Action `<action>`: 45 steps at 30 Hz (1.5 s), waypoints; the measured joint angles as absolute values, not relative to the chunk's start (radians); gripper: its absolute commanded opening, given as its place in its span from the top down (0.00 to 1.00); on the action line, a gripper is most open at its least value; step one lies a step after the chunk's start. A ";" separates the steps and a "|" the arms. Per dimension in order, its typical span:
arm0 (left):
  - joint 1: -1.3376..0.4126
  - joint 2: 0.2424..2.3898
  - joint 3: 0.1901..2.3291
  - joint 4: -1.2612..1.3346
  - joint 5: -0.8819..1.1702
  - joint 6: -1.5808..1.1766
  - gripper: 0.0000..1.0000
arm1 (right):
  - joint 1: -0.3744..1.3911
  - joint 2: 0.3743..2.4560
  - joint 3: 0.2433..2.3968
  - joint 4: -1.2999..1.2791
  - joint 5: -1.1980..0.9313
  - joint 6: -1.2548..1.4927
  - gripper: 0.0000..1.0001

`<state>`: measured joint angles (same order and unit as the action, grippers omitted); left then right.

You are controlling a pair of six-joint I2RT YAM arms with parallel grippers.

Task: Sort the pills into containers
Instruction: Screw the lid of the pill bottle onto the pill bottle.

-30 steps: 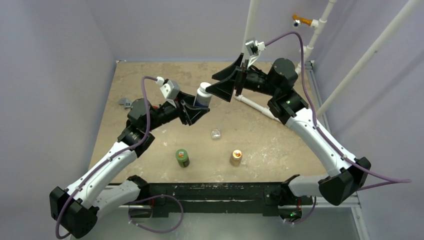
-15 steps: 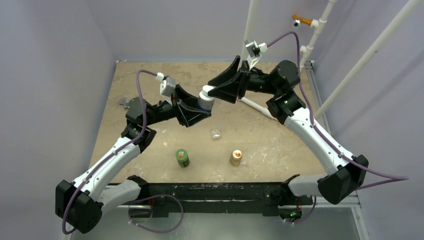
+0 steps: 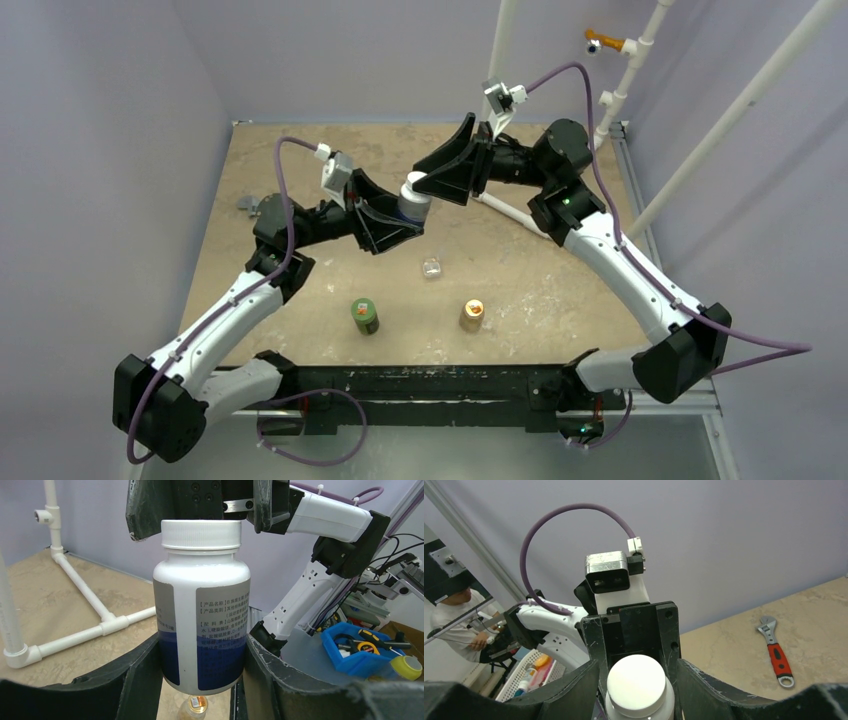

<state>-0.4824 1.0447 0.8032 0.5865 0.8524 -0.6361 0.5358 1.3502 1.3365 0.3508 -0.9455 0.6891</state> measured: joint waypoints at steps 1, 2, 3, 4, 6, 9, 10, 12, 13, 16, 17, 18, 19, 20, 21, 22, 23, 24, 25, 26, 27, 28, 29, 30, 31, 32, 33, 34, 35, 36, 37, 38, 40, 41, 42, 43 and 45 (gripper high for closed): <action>-0.482 1.045 0.803 0.588 0.853 -0.636 1.00 | 0.536 1.350 1.336 0.351 -0.945 0.688 0.44; -0.482 1.047 0.803 0.589 0.854 -0.636 1.00 | 0.536 1.350 1.336 0.351 -0.945 0.688 0.46; -0.482 1.047 0.803 0.590 0.855 -0.636 1.00 | 0.536 1.350 1.336 0.351 -0.945 0.688 0.48; -0.482 1.048 0.803 0.590 0.857 -0.637 1.00 | 0.535 1.350 1.336 0.350 -0.945 0.688 0.50; -0.482 1.050 0.803 0.590 0.857 -0.637 1.00 | 0.536 1.350 1.336 0.349 -0.945 0.688 0.50; -0.482 1.053 0.803 0.590 0.857 -0.637 1.00 | 0.536 1.350 1.336 0.344 -0.945 0.688 0.47; -0.482 1.054 0.803 0.590 0.857 -0.637 1.00 | 0.536 1.350 1.336 0.339 -0.945 0.687 0.46; -0.482 1.056 0.803 0.590 0.857 -0.640 1.00 | 0.536 1.350 1.336 0.328 -0.945 0.686 0.45; -0.482 1.057 0.803 0.591 0.857 -0.643 1.00 | 0.536 1.350 1.336 0.322 -0.945 0.684 0.44; -0.482 1.063 0.803 0.597 0.857 -0.645 1.00 | 0.536 1.350 1.336 0.306 -0.943 0.679 0.44; -0.482 1.065 0.803 0.598 0.857 -0.645 1.00 | 0.536 1.350 1.336 0.302 -0.942 0.678 0.45; -0.482 1.066 0.803 0.598 0.857 -0.645 1.00 | 0.536 1.350 1.336 0.298 -0.941 0.677 0.47; -0.482 1.067 0.803 0.599 0.857 -0.645 1.00 | 0.536 1.350 1.336 0.296 -0.941 0.675 0.49; -0.482 1.067 0.803 0.599 0.857 -0.645 1.00 | 0.536 1.350 1.336 0.294 -0.941 0.674 0.51; -0.482 1.067 0.803 0.602 0.857 -0.645 1.00 | 0.536 1.350 1.336 0.292 -0.939 0.673 0.52; -0.482 1.067 0.803 0.604 0.857 -0.645 1.00 | 0.536 1.350 1.336 0.292 -0.937 0.672 0.54; -0.482 1.067 0.803 0.606 0.857 -0.645 1.00 | 0.536 1.351 1.336 0.291 -0.937 0.672 0.57; -0.482 1.067 0.803 0.607 0.857 -0.645 1.00 | 0.536 1.351 1.336 0.291 -0.936 0.672 0.60; -0.482 1.068 0.803 0.607 0.856 -0.645 1.00 | 0.536 1.351 1.336 0.291 -0.935 0.671 0.63; -0.482 1.068 0.803 0.607 0.856 -0.645 1.00 | 0.536 1.351 1.336 0.290 -0.934 0.670 0.66; -0.482 1.068 0.803 0.605 0.855 -0.645 1.00 | 0.537 1.353 1.337 0.288 -0.934 0.670 0.70; -0.482 1.068 0.804 0.603 0.852 -0.645 1.00 | 0.537 1.353 1.339 0.282 -0.933 0.669 0.73; -0.482 1.068 0.804 0.598 0.850 -0.644 1.00 | 0.538 1.354 1.341 0.275 -0.929 0.667 0.76; -0.482 1.068 0.804 0.591 0.844 -0.641 1.00 | 0.538 1.355 1.343 0.265 -0.923 0.664 0.77; -0.482 1.068 0.806 0.579 0.835 -0.633 1.00 | 0.540 1.355 1.345 0.250 -0.912 0.661 0.79; -0.482 1.067 0.808 0.563 0.822 -0.622 1.00 | 0.542 1.355 1.349 0.233 -0.898 0.653 0.81; -0.482 1.065 0.812 0.541 0.803 -0.605 1.00 | 0.543 1.355 1.354 0.215 -0.881 0.647 0.82; -0.483 1.060 0.817 0.511 0.780 -0.581 1.00 | 0.546 1.356 1.364 0.182 -0.855 0.636 0.83; -0.485 1.052 0.823 0.479 0.752 -0.557 1.00 | 0.550 1.356 1.373 0.154 -0.829 0.625 0.84; -0.488 1.044 0.829 0.447 0.730 -0.536 1.00 | 0.553 1.357 1.380 0.132 -0.808 0.616 0.84; -0.495 1.031 0.836 0.404 0.689 -0.503 1.00 | 0.563 1.357 1.393 0.096 -0.772 0.601 0.84; -0.501 1.020 0.841 0.369 0.657 -0.473 1.00 | 0.576 1.359 1.410 0.056 -0.728 0.585 0.85; -0.528 0.994 0.850 0.295 0.565 -0.405 1.00 | 0.597 1.363 1.436 -0.006 -0.663 0.562 0.87; -0.549 0.983 0.856 0.259 0.511 -0.370 1.00 | 0.610 1.365 1.452 -0.045 -0.614 0.549 0.87; -0.567 0.976 0.860 0.233 0.462 -0.342 1.00 | 0.625 1.368 1.471 -0.091 -0.565 0.539 0.88; -0.594 0.971 0.865 0.206 0.402 -0.306 1.00 | 0.641 1.373 1.493 -0.134 -0.508 0.529 0.89; -0.647 0.965 0.873 0.168 0.271 -0.237 1.00 | 0.677 1.386 1.541 -0.214 -0.397 0.514 0.91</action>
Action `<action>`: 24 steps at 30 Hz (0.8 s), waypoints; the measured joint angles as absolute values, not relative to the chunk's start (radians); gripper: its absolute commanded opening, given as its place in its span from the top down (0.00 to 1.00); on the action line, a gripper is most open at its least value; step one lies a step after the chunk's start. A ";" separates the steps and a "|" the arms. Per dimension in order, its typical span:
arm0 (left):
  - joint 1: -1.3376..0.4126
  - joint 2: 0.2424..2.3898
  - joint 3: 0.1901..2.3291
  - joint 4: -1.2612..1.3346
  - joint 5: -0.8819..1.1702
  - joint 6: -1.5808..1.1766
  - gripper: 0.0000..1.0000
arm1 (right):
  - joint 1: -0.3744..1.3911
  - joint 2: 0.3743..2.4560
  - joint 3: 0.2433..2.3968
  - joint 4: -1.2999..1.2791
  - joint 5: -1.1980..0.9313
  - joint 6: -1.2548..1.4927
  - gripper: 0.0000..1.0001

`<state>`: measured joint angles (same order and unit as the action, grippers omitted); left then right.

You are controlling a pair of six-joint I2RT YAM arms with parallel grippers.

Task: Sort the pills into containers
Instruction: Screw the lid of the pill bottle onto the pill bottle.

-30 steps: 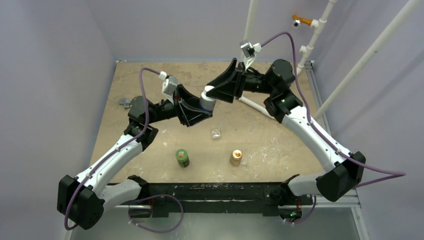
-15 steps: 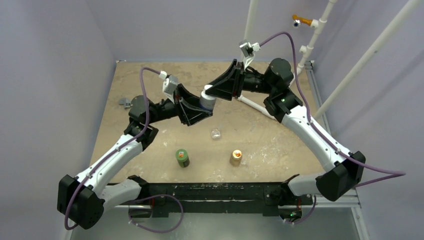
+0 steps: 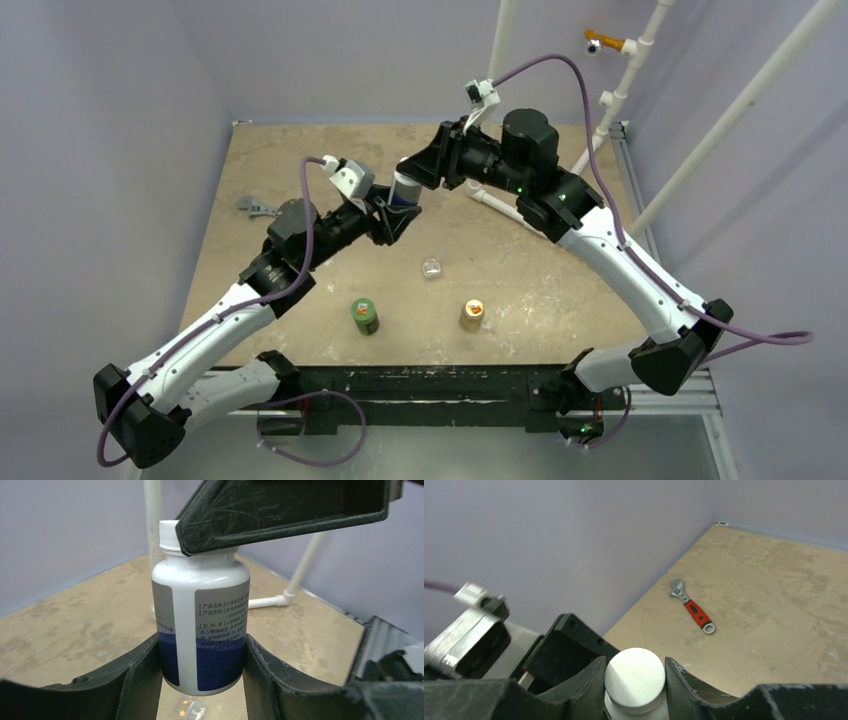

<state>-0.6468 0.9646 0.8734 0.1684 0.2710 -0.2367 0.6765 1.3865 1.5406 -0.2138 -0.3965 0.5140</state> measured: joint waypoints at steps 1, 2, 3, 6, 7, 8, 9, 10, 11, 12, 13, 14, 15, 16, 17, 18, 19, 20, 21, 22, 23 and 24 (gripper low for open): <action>-0.673 0.964 0.876 0.156 0.207 -0.206 1.00 | 0.690 1.393 1.558 -0.240 -0.352 0.511 0.91; -0.698 0.964 0.878 0.147 0.142 -0.174 1.00 | 0.707 1.402 1.579 -0.273 -0.296 0.512 0.91; -0.720 0.964 0.878 0.140 0.088 -0.146 1.00 | 0.722 1.411 1.596 -0.300 -0.247 0.515 0.92; -0.791 0.974 0.879 0.126 -0.097 -0.049 1.00 | 0.770 1.441 1.647 -0.375 -0.107 0.532 0.93; -0.814 0.980 0.879 0.125 -0.156 -0.014 1.00 | 0.784 1.451 1.661 -0.392 -0.062 0.539 0.94; -0.836 0.987 0.879 0.126 -0.216 0.017 1.00 | 0.794 1.461 1.673 -0.407 -0.033 0.546 0.94; -0.854 0.996 0.880 0.126 -0.264 0.041 1.00 | 0.805 1.471 1.685 -0.423 0.004 0.555 0.95; -0.873 1.007 0.881 0.128 -0.320 0.071 1.00 | 0.813 1.482 1.696 -0.437 0.035 0.564 0.95; -0.891 1.018 0.881 0.134 -0.370 0.097 1.00 | 0.820 1.493 1.705 -0.450 0.062 0.572 0.95; -0.909 1.032 0.881 0.141 -0.418 0.125 1.00 | 0.825 1.501 1.713 -0.462 0.083 0.580 0.93; -0.924 1.044 0.881 0.151 -0.462 0.150 1.00 | 0.827 1.509 1.717 -0.469 0.097 0.585 0.90; -0.938 1.058 0.881 0.162 -0.501 0.176 1.00 | 0.829 1.515 1.721 -0.476 0.112 0.591 0.85; -0.948 1.070 0.881 0.171 -0.534 0.197 1.00 | 0.830 1.523 1.724 -0.481 0.124 0.597 0.76; -0.956 1.080 0.881 0.177 -0.558 0.213 1.00 | 0.830 1.529 1.725 -0.487 0.136 0.603 0.63; -0.960 1.085 0.881 0.179 -0.574 0.226 1.00 | 0.831 1.534 1.728 -0.488 0.141 0.608 0.48; -0.962 1.089 0.881 0.180 -0.586 0.234 1.00 | 0.831 1.538 1.728 -0.488 0.140 0.612 0.35; -0.963 1.089 0.881 0.179 -0.590 0.246 1.00 | 0.830 1.540 1.728 -0.487 0.139 0.619 0.22; -0.965 1.089 0.881 0.189 -0.586 0.255 1.00 | 0.830 1.541 1.728 -0.487 0.138 0.624 0.12; -0.966 1.088 0.882 0.196 -0.574 0.255 1.00 | 0.830 1.544 1.728 -0.489 0.133 0.628 0.06; -0.966 1.086 0.883 0.198 -0.556 0.254 1.00 | 0.830 1.545 1.728 -0.488 0.121 0.625 0.02; -0.962 1.081 0.883 0.195 -0.532 0.248 1.00 | 0.827 1.545 1.726 -0.485 0.104 0.622 0.01; -0.952 1.074 0.883 0.189 -0.492 0.237 1.00 | 0.818 1.540 1.718 -0.476 0.082 0.619 0.01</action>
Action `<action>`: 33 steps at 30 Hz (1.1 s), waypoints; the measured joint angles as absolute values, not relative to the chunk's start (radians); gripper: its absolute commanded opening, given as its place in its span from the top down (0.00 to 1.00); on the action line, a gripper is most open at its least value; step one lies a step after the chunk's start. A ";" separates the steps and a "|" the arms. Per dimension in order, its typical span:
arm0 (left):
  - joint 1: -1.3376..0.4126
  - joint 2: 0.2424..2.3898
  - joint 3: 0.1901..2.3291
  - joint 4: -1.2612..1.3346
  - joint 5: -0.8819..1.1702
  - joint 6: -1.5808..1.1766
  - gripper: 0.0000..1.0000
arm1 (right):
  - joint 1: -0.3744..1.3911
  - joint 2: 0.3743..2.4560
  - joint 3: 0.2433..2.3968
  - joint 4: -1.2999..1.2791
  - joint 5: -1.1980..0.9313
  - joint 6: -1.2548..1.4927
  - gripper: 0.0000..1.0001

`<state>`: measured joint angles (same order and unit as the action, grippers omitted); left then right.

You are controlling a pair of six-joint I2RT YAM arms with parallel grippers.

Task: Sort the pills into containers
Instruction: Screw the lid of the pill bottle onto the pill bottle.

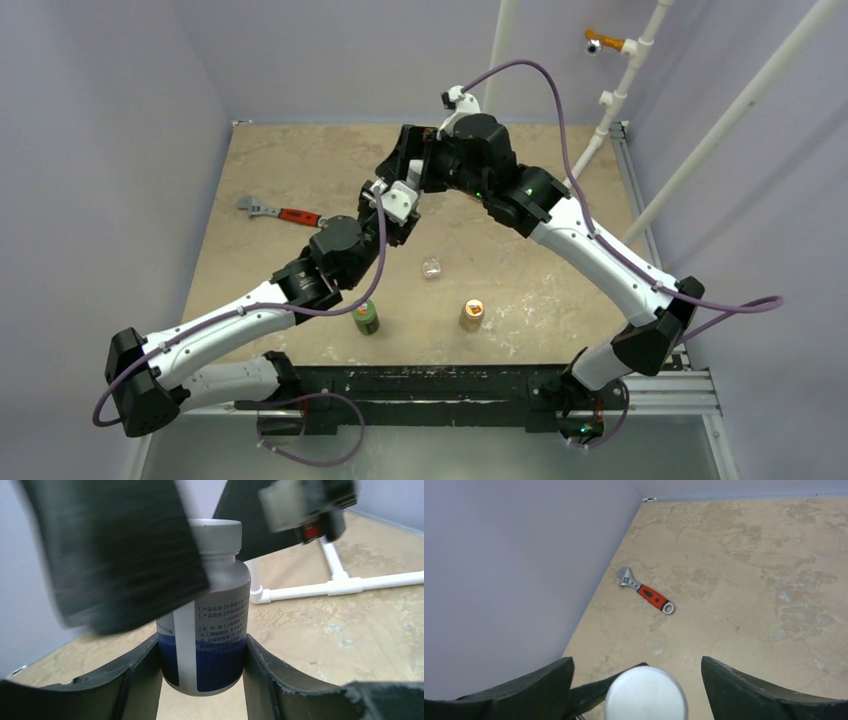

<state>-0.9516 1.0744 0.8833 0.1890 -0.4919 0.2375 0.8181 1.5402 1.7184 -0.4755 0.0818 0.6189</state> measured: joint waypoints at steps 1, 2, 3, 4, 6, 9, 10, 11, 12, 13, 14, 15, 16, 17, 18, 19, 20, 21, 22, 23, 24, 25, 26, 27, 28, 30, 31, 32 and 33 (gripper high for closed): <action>-0.940 1.068 0.883 0.184 -0.463 0.223 1.00 | 0.810 1.532 1.706 -0.462 0.060 0.617 0.01; -0.917 1.058 0.883 0.175 -0.414 0.200 1.00 | 0.795 1.515 1.687 -0.447 0.033 0.612 0.01; -0.892 1.047 0.883 0.160 -0.368 0.177 1.00 | 0.773 1.497 1.665 -0.431 0.002 0.609 0.01; -0.865 1.034 0.883 0.145 -0.322 0.155 1.00 | 0.746 1.473 1.637 -0.405 -0.030 0.605 0.01; -0.812 1.013 0.883 0.125 -0.222 0.107 1.00 | 0.693 1.422 1.580 -0.354 -0.099 0.596 0.01; -0.754 0.987 0.872 0.122 -0.063 0.035 1.00 | 0.627 1.349 1.511 -0.270 -0.220 0.571 0.01; -0.740 0.979 0.864 0.125 -0.012 0.013 1.00 | 0.620 1.333 1.496 -0.245 -0.251 0.565 0.01; -0.725 0.972 0.852 0.131 0.045 -0.010 1.00 | 0.614 1.314 1.473 -0.203 -0.297 0.558 0.01; -0.715 0.967 0.844 0.136 0.089 -0.027 1.00 | 0.609 1.294 1.446 -0.160 -0.349 0.554 0.01; -0.703 0.963 0.834 0.143 0.141 -0.051 1.00 | 0.606 1.281 1.426 -0.132 -0.390 0.552 0.01; -0.692 0.962 0.827 0.149 0.196 -0.075 1.00 | 0.601 1.267 1.401 -0.094 -0.440 0.550 0.02; -0.680 0.962 0.821 0.159 0.249 -0.099 1.00 | 0.598 1.260 1.383 -0.064 -0.482 0.549 0.02; -0.668 0.963 0.817 0.168 0.299 -0.125 1.00 | 0.594 1.255 1.369 -0.036 -0.525 0.548 0.04; -0.657 0.963 0.813 0.182 0.341 -0.149 1.00 | 0.590 1.255 1.361 -0.013 -0.566 0.547 0.06; -0.643 0.963 0.807 0.202 0.390 -0.177 1.00 | 0.588 1.257 1.354 0.007 -0.601 0.544 0.07; -0.628 0.963 0.803 0.224 0.435 -0.205 1.00 | 0.588 1.258 1.351 0.018 -0.627 0.540 0.10; -0.617 0.965 0.801 0.242 0.472 -0.229 1.00 | 0.587 1.259 1.349 0.026 -0.658 0.535 0.12; -0.604 0.967 0.797 0.274 0.511 -0.258 1.00 | 0.587 1.261 1.349 0.036 -0.685 0.530 0.15; -0.589 0.970 0.791 0.311 0.558 -0.295 1.00 | 0.587 1.262 1.349 0.046 -0.710 0.527 0.16; -0.580 0.973 0.787 0.339 0.586 -0.321 1.00 | 0.587 1.263 1.349 0.055 -0.732 0.522 0.17; -0.569 0.979 0.783 0.372 0.622 -0.353 1.00 | 0.587 1.263 1.349 0.063 -0.753 0.521 0.18; -0.560 0.986 0.778 0.407 0.651 -0.384 1.00 | 0.587 1.263 1.349 0.072 -0.768 0.519 0.20; -0.552 0.993 0.772 0.440 0.677 -0.410 1.00 | 0.587 1.263 1.349 0.080 -0.783 0.517 0.22; -0.547 0.999 0.767 0.465 0.699 -0.434 1.00 | 0.587 1.263 1.349 0.086 -0.793 0.515 0.24; -0.541 1.008 0.762 0.496 0.720 -0.459 1.00 | 0.587 1.263 1.349 0.092 -0.806 0.514 0.25; -0.533 1.022 0.752 0.545 0.754 -0.506 1.00 | 0.587 1.263 1.349 0.102 -0.824 0.515 0.28; -0.530 1.028 0.749 0.566 0.766 -0.521 1.00 | 0.587 1.264 1.349 0.107 -0.832 0.515 0.28; -0.527 1.033 0.747 0.585 0.777 -0.540 1.00 | 0.587 1.265 1.349 0.112 -0.837 0.516 0.29; -0.525 1.037 0.744 0.603 0.788 -0.553 1.00 | 0.587 1.266 1.349 0.117 -0.841 0.516 0.29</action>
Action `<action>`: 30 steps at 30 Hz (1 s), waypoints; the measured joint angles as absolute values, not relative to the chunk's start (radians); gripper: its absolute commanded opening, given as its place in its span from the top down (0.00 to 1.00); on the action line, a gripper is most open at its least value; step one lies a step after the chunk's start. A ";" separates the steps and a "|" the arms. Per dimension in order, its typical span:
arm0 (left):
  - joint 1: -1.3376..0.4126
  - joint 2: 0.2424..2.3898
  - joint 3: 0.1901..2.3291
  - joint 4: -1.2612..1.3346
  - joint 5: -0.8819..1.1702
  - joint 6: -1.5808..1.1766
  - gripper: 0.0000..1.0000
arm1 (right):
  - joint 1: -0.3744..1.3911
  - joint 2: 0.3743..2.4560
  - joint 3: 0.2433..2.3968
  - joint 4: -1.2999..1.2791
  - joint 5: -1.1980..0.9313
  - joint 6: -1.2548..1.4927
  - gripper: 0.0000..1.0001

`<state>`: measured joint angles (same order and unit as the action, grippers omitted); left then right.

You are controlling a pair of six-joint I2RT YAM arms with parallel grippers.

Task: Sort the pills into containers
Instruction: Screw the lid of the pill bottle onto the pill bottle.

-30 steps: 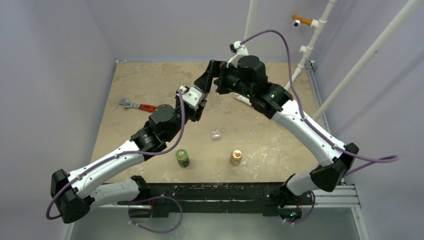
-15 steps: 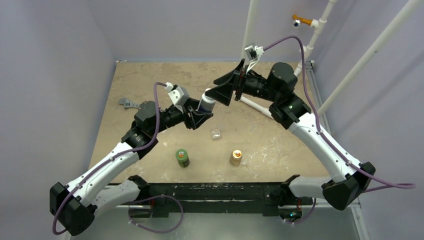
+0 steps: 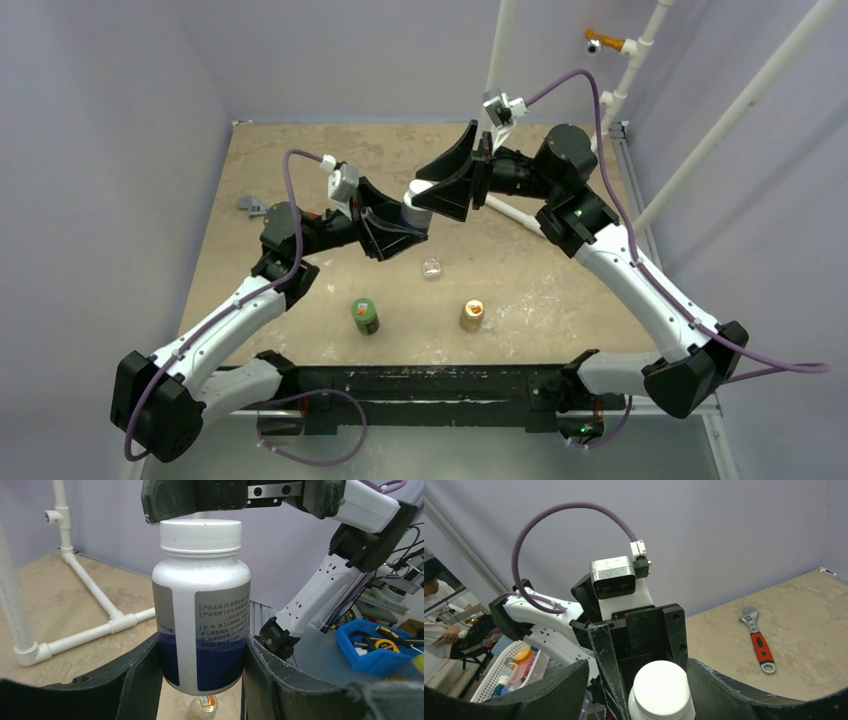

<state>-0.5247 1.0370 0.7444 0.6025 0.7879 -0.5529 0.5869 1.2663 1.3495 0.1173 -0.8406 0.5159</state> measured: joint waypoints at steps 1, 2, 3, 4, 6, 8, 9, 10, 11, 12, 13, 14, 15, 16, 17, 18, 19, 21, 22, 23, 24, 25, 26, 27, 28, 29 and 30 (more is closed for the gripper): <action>-0.524 1.039 0.742 0.619 0.796 -0.566 1.00 | 0.587 1.269 1.349 0.125 -0.846 0.516 0.30; -0.523 1.042 0.741 0.629 0.802 -0.574 1.00 | 0.587 1.271 1.349 0.130 -0.852 0.517 0.30; -0.522 1.044 0.740 0.640 0.808 -0.585 1.00 | 0.587 1.273 1.349 0.135 -0.854 0.519 0.30; -0.521 1.047 0.740 0.653 0.815 -0.593 1.00 | 0.587 1.274 1.347 0.138 -0.856 0.521 0.31; -0.519 1.051 0.740 0.677 0.827 -0.607 1.00 | 0.587 1.277 1.343 0.142 -0.857 0.523 0.32; -0.518 1.054 0.740 0.702 0.836 -0.619 1.00 | 0.587 1.283 1.340 0.143 -0.857 0.524 0.35; -0.518 1.055 0.740 0.712 0.841 -0.626 1.00 | 0.587 1.288 1.340 0.143 -0.858 0.524 0.37; -0.518 1.057 0.740 0.722 0.843 -0.630 1.00 | 0.587 1.291 1.340 0.143 -0.857 0.526 0.39; -0.518 1.058 0.740 0.729 0.846 -0.636 1.00 | 0.587 1.296 1.340 0.144 -0.858 0.528 0.42; -0.518 1.060 0.740 0.735 0.847 -0.638 1.00 | 0.587 1.301 1.340 0.144 -0.859 0.531 0.46; -0.517 1.062 0.740 0.741 0.850 -0.642 1.00 | 0.587 1.303 1.339 0.144 -0.859 0.533 0.50; -0.517 1.063 0.740 0.741 0.850 -0.645 1.00 | 0.587 1.305 1.338 0.144 -0.860 0.538 0.55; -0.517 1.066 0.740 0.741 0.850 -0.645 1.00 | 0.587 1.305 1.338 0.145 -0.861 0.542 0.58; -0.516 1.069 0.740 0.741 0.850 -0.646 1.00 | 0.587 1.304 1.337 0.147 -0.862 0.545 0.62; -0.516 1.072 0.740 0.741 0.849 -0.647 1.00 | 0.587 1.304 1.337 0.150 -0.864 0.547 0.65; -0.515 1.073 0.740 0.743 0.850 -0.651 1.00 | 0.587 1.304 1.337 0.150 -0.863 0.548 0.68; -0.515 1.074 0.740 0.743 0.850 -0.654 1.00 | 0.587 1.304 1.336 0.150 -0.863 0.548 0.71; -0.515 1.074 0.740 0.740 0.849 -0.654 1.00 | 0.587 1.304 1.336 0.148 -0.856 0.550 0.75; -0.514 1.074 0.740 0.736 0.847 -0.653 1.00 | 0.587 1.304 1.336 0.146 -0.855 0.549 0.78; -0.513 1.074 0.741 0.731 0.842 -0.649 1.00 | 0.587 1.304 1.336 0.143 -0.852 0.549 0.80; -0.513 1.073 0.743 0.715 0.834 -0.640 1.00 | 0.587 1.304 1.336 0.137 -0.846 0.549 0.83; -0.514 1.069 0.746 0.691 0.822 -0.626 1.00 | 0.587 1.304 1.336 0.131 -0.838 0.548 0.85; -0.514 1.061 0.751 0.655 0.802 -0.606 1.00 | 0.587 1.304 1.336 0.120 -0.820 0.547 0.87; -0.517 1.050 0.757 0.610 0.773 -0.580 1.00 | 0.587 1.304 1.336 0.106 -0.793 0.546 0.88; -0.521 1.036 0.765 0.562 0.737 -0.553 1.00 | 0.587 1.304 1.337 0.095 -0.768 0.547 0.89; -0.526 1.020 0.770 0.513 0.694 -0.521 1.00 | 0.588 1.303 1.340 0.074 -0.733 0.545 0.89; -0.532 1.004 0.775 0.465 0.647 -0.485 1.00 | 0.591 1.303 1.346 0.048 -0.694 0.545 0.90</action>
